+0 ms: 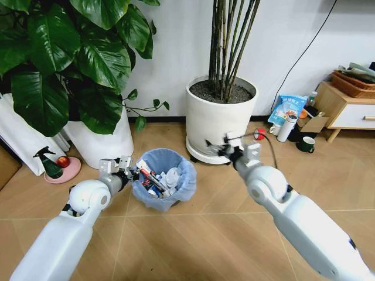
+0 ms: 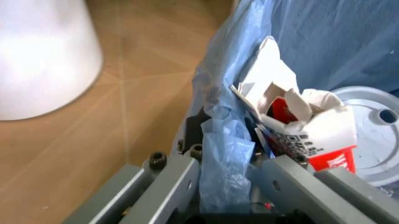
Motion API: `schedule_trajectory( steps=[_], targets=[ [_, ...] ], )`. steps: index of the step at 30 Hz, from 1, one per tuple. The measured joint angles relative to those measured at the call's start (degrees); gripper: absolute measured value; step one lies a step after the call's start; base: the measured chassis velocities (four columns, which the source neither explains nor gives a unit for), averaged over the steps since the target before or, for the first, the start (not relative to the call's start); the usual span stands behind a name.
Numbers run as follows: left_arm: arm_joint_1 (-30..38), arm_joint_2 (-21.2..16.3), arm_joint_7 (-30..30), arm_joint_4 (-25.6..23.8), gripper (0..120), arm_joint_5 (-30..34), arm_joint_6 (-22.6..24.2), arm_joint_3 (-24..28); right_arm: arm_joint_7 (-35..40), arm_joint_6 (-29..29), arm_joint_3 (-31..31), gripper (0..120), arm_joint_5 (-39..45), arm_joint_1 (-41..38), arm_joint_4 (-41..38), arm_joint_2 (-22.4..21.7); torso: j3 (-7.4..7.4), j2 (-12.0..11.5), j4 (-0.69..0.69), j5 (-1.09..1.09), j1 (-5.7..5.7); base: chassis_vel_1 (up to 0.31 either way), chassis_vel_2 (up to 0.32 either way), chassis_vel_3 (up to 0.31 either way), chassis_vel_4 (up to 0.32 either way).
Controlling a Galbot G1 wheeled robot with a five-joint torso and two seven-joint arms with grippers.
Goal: Pick up the trash bin and place the garbage on the floor into it.
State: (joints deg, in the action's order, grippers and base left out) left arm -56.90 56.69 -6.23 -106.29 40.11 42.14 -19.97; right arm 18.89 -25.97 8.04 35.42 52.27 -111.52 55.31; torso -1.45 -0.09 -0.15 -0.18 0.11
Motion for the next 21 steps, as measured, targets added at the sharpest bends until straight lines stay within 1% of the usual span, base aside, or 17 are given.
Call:
schedule_trajectory(
  steps=[1, 2, 5, 6, 9, 10, 13, 14, 17, 18, 21],
  targets=[
    [-0.5, -0.3, -0.8, -0.6, 0, 0.0, 0.0, -0.5, 0.1, 0.4, 1.8, 100, -1.0, 1.9, -0.5, -0.1, 0.0, 0.0, 0.0, 0.01, 0.0, 0.0, 0.0, 0.0, 0.0],
    [-0.5, -0.3, -0.8, -0.6, 0, 0.0, 0.0, -0.5, 0.1, 0.4, 1.8, 100, -1.0, 1.9, -0.5, -0.1, 0.0, 0.0, 0.0, 0.01, 0.0, 0.0, 0.0, 0.0, 0.0],
    [-2.3, -1.1, -2.8, -2.1, 0, 0.3, 0.0, -1.9, 0.3, 0.8, 7.0, 100, -3.5, 6.9, -2.6, 0.3, 0.0, 0.0, 0.02, 0.01, 0.0, 0.0, 0.0, 0.0, 0.0],
    [-2.3, -1.1, -2.8, -2.1, 0, 0.3, 0.0, -1.9, 0.3, 0.8, 7.0, 100, -3.5, 6.9, -2.6, 0.3, 0.0, 0.0, 0.02, 0.01, 0.0, 0.0, 0.0, 0.0, 0.0],
    [-5.0, -1.4, -4.2, -3.4, 0, 0.4, 0.0, -3.5, -0.1, 1.3, 13.0, 100, -5.7, 13.6, -6.0, 1.6, 0.0, 0.0, 0.03, -0.01, 0.0, 0.0, 0.0, 0.0, 0.0],
    [-5.0, -1.4, -4.2, -3.4, 0, 0.4, 0.0, -3.5, -0.1, 1.3, 13.0, 100, -5.7, 13.6, -6.0, 1.6, 0.0, 0.0, 0.03, -0.01, 0.0, 0.0, 0.0, 0.0, 0.0],
    [-7.5, -1.0, -4.4, -4.5, 0, -1.0, 0.0, -5.4, -1.3, 2.2, 17.9, 100, -8.9, 21.0, -9.3, 4.3, 0.0, 0.0, 0.01, 0.0, 0.0, 0.0, 0.0, 0.0, 0.0],
    [-7.5, -1.0, -4.4, -4.5, 0, -1.0, 0.0, -5.4, -1.3, 2.2, 17.9, 100, -8.9, 21.0, -9.3, 4.3, 0.0, 0.0, 0.01, 0.0, 0.0, 0.0, 0.0, 0.0, 0.0],
    [-9.9, -0.4, -4.4, -5.8, 0, -1.6, 0.0, -6.8, -1.5, 2.6, 20.9, 100, -11.3, 26.1, -12.0, 7.5, 0.01, 0.0, 0.02, -0.01, 0.0, 0.0, 0.0, 0.0, 0.0],
    [-9.9, -0.4, -4.4, -5.8, 0, -1.6, 0.0, -6.8, -1.5, 2.6, 20.9, 100, -11.3, 26.1, -12.0, 7.5, 0.01, 0.0, 0.02, -0.01, 0.0, 0.0, 0.0, 0.0, 0.0],
    [-11.7, 0.3, -4.3, -6.7, 0, -2.7, 0.0, -7.9, -2.3, 3.7, 22.9, 100, -15.4, 29.9, -13.8, 10.9, 0.01, 0.0, 0.02, 0.0, 0.0, 0.0, 0.0, 0.0, 0.0]
  ],
)
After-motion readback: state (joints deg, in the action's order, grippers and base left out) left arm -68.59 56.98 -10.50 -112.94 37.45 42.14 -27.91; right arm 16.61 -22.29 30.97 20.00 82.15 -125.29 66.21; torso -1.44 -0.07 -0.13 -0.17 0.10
